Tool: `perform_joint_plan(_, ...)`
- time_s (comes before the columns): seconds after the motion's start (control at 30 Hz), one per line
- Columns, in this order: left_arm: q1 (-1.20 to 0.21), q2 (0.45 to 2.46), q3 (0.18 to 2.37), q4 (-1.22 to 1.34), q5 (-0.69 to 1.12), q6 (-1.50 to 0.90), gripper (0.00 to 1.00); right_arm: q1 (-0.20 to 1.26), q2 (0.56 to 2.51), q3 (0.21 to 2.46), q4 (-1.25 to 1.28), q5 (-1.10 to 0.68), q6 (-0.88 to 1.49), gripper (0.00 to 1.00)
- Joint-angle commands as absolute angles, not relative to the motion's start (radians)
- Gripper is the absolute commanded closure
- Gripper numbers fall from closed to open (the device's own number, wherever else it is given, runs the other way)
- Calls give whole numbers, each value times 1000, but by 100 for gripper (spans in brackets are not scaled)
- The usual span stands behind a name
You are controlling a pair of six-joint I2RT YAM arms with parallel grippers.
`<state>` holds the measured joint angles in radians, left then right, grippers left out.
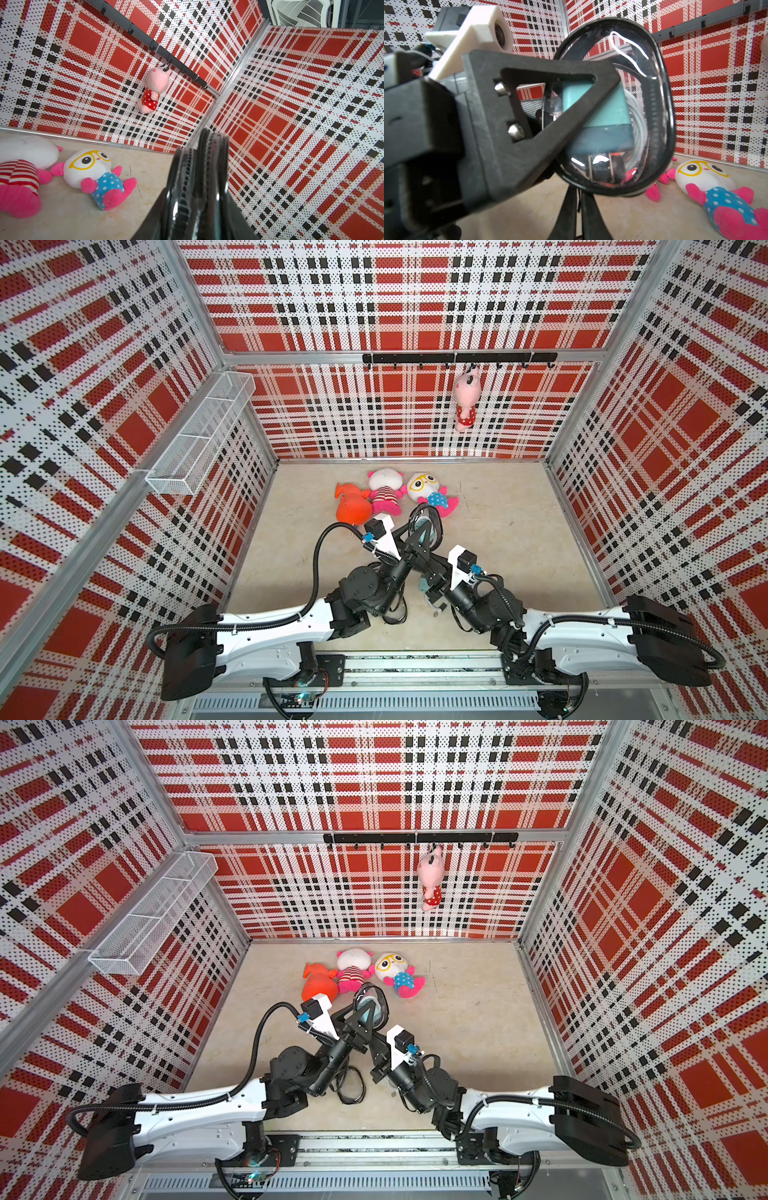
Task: Pack away charging kits
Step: Zip the zipper on the storage bag.
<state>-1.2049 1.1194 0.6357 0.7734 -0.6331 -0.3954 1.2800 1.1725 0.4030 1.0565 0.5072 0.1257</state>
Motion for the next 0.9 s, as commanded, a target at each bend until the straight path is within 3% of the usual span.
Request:
perform_joint_plan(0.0, -1202, 1112, 639, 813, -623, -402, 100, 1281, 1156, 421, 1054, 535, 133, 95)
perform_joint_plan(0.13, -1192, 1092, 625, 815, -626, -410, 100, 1281, 1151, 401, 1062, 546, 138, 100)
perform_joint_plan(0.87, -1125, 993, 544, 825, -567, -471, 100, 1170, 1154, 301, 1100, 602, 187, 100)
